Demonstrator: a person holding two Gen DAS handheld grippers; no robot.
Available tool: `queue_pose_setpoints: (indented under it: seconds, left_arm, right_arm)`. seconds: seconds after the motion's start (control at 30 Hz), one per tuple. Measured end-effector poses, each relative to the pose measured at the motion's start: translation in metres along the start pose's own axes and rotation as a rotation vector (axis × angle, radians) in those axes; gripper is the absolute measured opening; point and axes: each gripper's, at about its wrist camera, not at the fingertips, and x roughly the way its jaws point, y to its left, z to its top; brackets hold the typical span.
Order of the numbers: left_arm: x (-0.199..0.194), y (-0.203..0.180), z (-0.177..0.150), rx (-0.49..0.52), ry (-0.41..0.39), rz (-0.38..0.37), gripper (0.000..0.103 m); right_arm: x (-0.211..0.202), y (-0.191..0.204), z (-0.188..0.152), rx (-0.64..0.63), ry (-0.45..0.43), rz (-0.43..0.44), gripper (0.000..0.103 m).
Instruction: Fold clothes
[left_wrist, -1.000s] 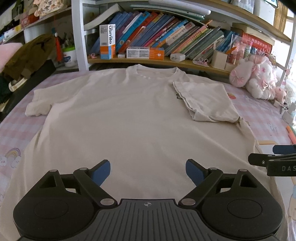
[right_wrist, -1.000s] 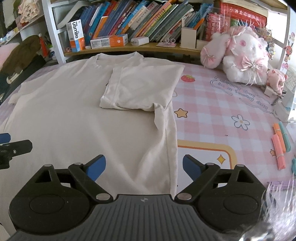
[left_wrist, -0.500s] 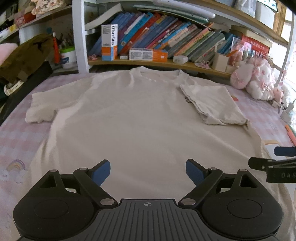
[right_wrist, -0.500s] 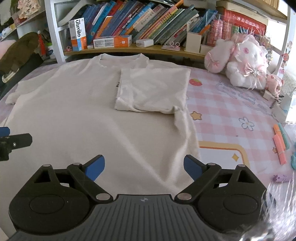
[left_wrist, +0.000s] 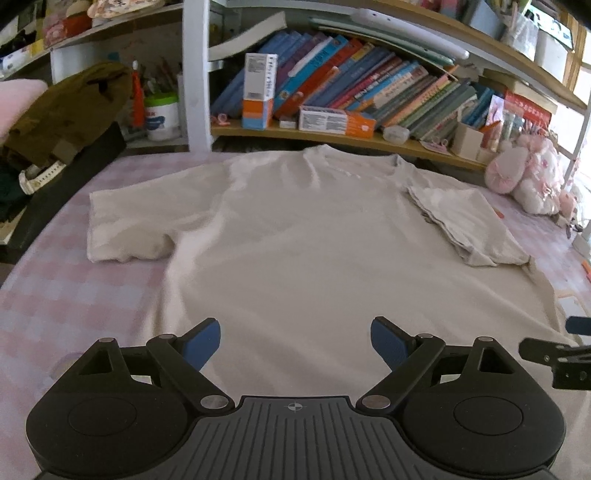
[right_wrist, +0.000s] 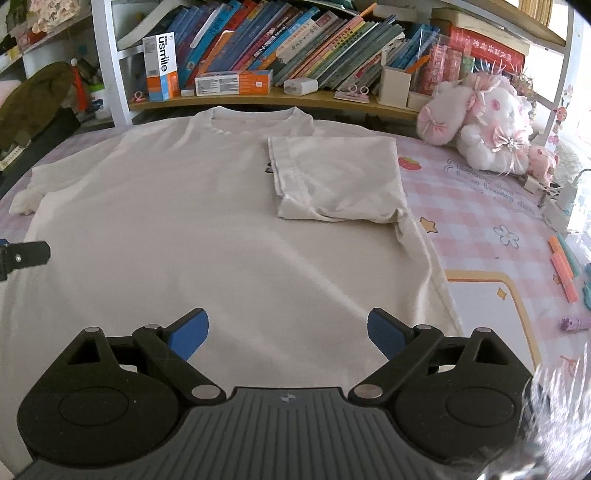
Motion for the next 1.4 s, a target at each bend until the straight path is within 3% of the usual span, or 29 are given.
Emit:
queue_pose_setpoints:
  seconds: [0.5,0.83,1.27,1.33,1.4]
  left_arm:
    - [0.004,0.077,0.006,-0.116,-0.025,0.030,0.091]
    - [0.017,0.123,0.013,-0.299,-0.025,0.077,0.091]
    - [0.021,0.177,0.027,-0.533,-0.042,0.084,0.088]
    - [0.022,0.182,0.025,-0.574,-0.053,0.070,0.080]
    - [0.024,0.188,0.022,-0.626,-0.052,0.060,0.059]
  right_arm:
    - [0.003,0.064,0.002,-0.100,0.011,0.024,0.097]
    - [0.006,0.079,0.005,-0.152,0.021,0.029,0.097]
    - [0.009,0.085,0.002,-0.160,0.028,0.045,0.097]
    - [0.010,0.087,0.001,-0.163,0.033,0.052,0.097]
    - [0.010,0.089,0.001,-0.169,0.038,0.056,0.097]
